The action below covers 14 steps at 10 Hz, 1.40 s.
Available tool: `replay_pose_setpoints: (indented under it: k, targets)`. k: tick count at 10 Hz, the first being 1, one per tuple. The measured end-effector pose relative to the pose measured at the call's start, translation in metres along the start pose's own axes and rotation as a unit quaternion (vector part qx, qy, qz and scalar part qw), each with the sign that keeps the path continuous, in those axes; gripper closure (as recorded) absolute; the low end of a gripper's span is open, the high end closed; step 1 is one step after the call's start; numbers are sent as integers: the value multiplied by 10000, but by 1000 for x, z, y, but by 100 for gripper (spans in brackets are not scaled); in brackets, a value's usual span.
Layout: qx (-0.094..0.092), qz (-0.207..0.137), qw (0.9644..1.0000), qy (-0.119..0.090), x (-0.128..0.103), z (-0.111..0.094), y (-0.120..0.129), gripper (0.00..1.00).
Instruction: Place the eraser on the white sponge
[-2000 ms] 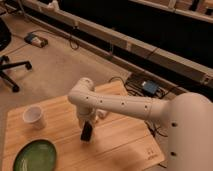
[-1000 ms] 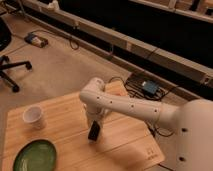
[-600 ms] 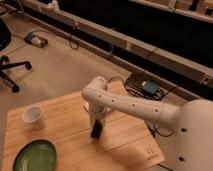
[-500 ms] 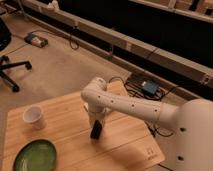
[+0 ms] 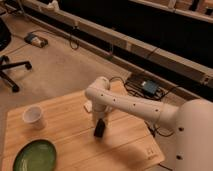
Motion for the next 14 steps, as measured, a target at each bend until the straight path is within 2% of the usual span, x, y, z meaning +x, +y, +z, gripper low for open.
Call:
replay_pose_setpoints:
  k: [2, 5, 10, 14]
  targets:
    - [74, -4, 9996, -254, 9, -24, 4, 100]
    - [112, -38, 9988, -466, 8, -49, 7, 100]
    - [76, -206, 9987, -469, -47, -58, 11, 100]
    - [90, -413, 9975, -572, -89, -92, 28, 100]
